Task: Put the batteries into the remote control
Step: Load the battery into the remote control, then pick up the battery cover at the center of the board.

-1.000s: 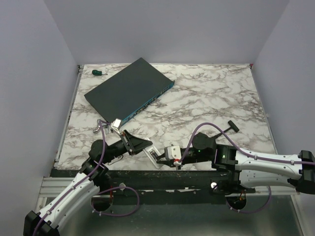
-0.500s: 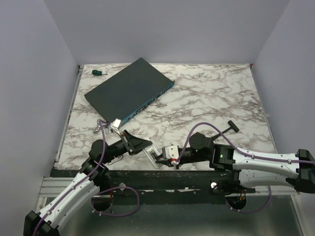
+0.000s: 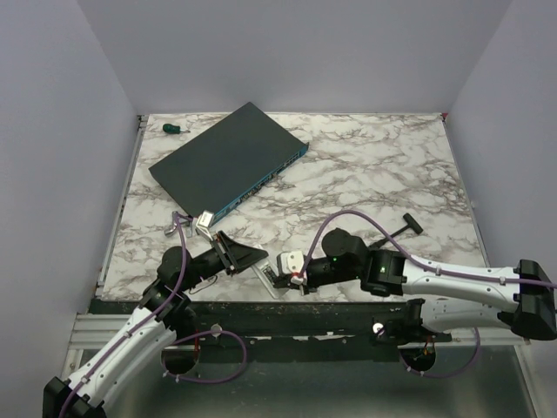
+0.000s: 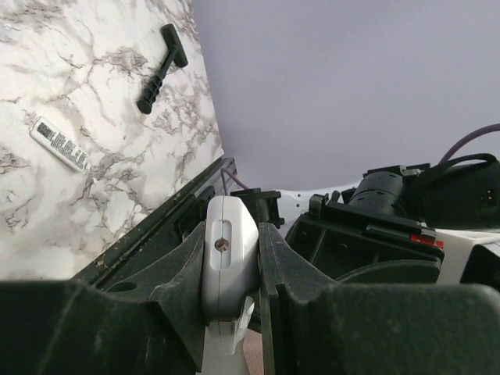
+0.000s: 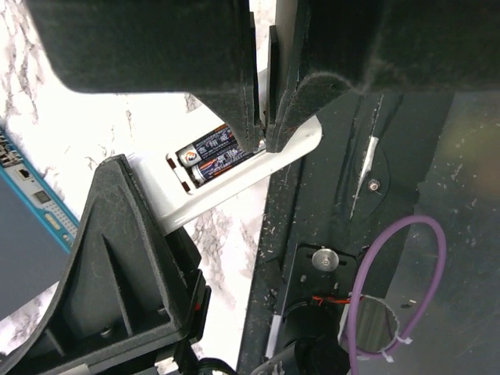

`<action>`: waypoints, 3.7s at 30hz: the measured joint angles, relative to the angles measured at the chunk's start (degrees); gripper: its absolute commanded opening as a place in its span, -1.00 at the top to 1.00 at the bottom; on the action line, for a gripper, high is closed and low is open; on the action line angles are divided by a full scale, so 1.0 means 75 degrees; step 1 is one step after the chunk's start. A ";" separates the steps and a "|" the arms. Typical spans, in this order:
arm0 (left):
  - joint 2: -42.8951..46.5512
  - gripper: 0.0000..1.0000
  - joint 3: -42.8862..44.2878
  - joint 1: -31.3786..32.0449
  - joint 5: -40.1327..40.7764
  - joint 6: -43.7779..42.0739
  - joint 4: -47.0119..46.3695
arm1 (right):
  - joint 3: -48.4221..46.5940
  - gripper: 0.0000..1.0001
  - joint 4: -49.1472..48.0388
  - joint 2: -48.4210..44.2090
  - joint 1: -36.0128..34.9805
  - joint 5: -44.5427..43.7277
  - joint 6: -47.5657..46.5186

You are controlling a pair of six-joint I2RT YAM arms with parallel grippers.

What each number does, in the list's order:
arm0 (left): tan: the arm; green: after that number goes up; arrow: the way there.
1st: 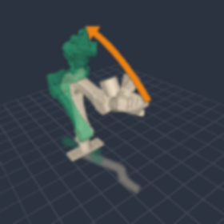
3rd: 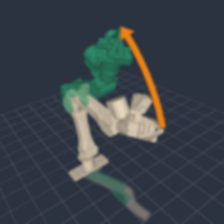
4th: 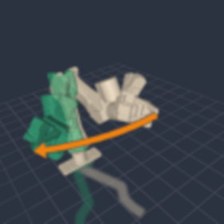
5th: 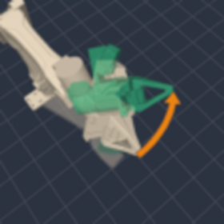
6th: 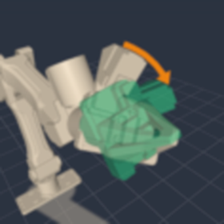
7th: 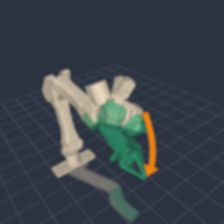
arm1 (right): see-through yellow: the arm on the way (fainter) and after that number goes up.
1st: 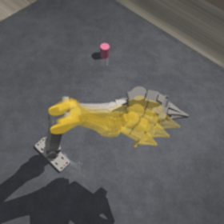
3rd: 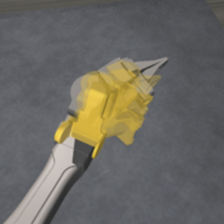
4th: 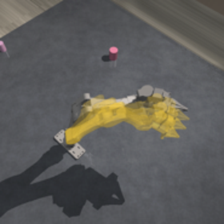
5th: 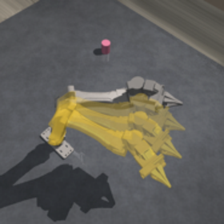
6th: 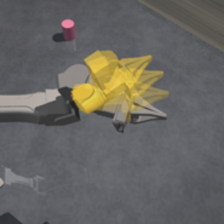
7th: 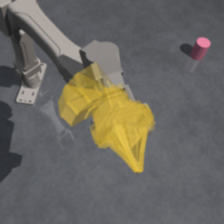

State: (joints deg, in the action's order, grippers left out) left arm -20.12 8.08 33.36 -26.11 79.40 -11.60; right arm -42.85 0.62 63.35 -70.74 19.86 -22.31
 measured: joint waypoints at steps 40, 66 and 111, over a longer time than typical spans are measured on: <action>0.0656 1.00 0.0417 0.0009 0.0498 -0.1201 0.1842 | 0.1431 -0.51 0.0367 -0.2876 0.0350 -0.4433 0.5505; 0.0653 1.00 0.0723 -0.0055 0.0609 -0.1443 0.2422 | 0.0589 -0.33 0.2101 0.1757 0.1749 -0.4258 0.6076; 0.0947 1.00 0.0723 -0.0093 0.0656 -0.1411 0.2716 | -0.0935 0.49 0.3156 0.3733 0.1751 -0.3958 0.5875</action>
State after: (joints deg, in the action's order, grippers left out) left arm -13.02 13.50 32.67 -21.19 68.82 8.78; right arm -49.87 24.29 91.35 -57.60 -9.82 21.76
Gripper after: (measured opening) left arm 0.273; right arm 0.339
